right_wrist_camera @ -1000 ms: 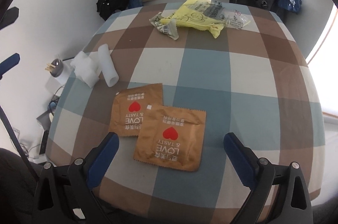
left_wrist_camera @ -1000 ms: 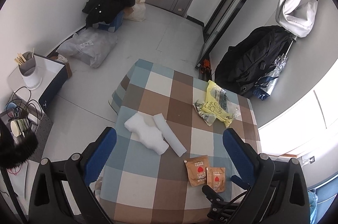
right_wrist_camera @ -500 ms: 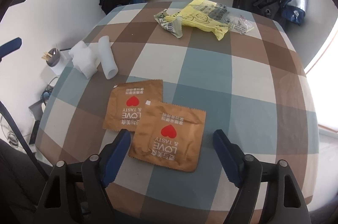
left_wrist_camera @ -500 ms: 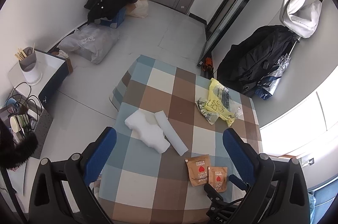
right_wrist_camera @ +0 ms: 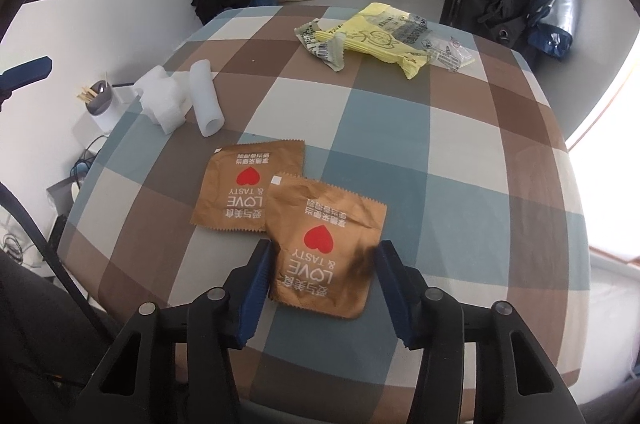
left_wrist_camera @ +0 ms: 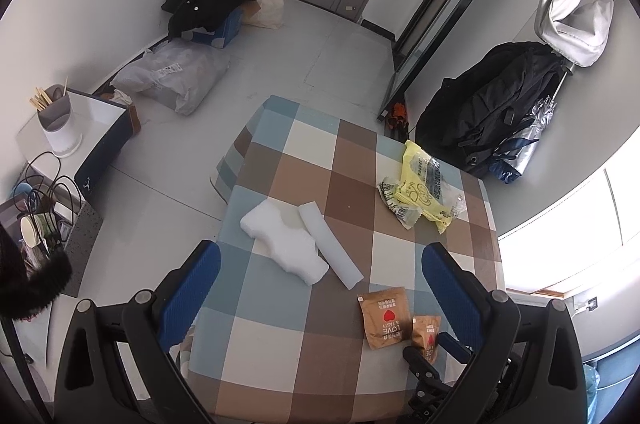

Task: Collect trash
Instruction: 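Lower the right gripper onto a brown LOVE packet and close on it, then lift the packet with the right gripper while the left gripper grasps the other brown packet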

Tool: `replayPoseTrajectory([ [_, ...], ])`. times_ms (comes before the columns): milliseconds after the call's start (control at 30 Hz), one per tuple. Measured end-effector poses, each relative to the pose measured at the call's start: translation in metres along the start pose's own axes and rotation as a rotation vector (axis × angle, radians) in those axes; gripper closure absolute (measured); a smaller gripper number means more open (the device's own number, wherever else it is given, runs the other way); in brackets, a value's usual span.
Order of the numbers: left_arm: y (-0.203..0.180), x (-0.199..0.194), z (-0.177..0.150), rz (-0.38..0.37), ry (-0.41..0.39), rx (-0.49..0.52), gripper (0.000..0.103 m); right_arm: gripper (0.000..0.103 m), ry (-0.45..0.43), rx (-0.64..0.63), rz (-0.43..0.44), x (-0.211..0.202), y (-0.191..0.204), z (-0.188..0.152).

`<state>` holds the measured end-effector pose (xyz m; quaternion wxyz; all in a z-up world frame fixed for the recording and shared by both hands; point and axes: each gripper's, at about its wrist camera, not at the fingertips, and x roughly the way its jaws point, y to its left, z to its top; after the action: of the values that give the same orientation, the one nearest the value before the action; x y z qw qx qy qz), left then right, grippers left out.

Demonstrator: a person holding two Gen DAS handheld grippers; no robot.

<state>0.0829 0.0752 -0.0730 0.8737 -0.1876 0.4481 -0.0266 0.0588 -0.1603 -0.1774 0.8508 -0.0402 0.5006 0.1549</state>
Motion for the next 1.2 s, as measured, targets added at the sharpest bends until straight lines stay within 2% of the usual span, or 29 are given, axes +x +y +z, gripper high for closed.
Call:
replayPoseTrajectory([
  [67,0.002,0.002,0.0,0.001,0.004,-0.006,0.004,0.053,0.002,0.013,0.015,-0.001,-0.003,-0.001],
  [200,0.001,0.006,-0.003,-0.002,0.019,-0.008,0.004,0.053,-0.002,0.111,0.098,-0.006,-0.02,-0.001],
  [400,-0.009,0.011,-0.011,0.034,0.028,0.044,0.004,0.053,-0.002,0.155,0.132,-0.013,-0.031,-0.005],
  [533,-0.014,0.021,-0.02,0.037,0.075,0.076,0.004,0.053,-0.022,0.162,0.145,-0.021,-0.038,-0.009],
  [833,-0.033,0.059,-0.048,0.051,0.243,0.167,0.004,0.053,-0.099,0.216,0.163,-0.048,-0.069,-0.014],
  [933,-0.045,0.069,-0.054,0.099,0.261,0.205,0.004,0.053,-0.13,0.232,0.157,-0.058,-0.08,-0.015],
  [1000,-0.054,0.075,-0.057,0.105,0.275,0.231,0.004,0.053,-0.142,0.245,0.144,-0.062,-0.089,-0.016],
  [1200,-0.074,0.094,-0.067,0.156,0.333,0.298,0.004,0.053,-0.142,0.303,0.144,-0.066,-0.111,-0.021],
])
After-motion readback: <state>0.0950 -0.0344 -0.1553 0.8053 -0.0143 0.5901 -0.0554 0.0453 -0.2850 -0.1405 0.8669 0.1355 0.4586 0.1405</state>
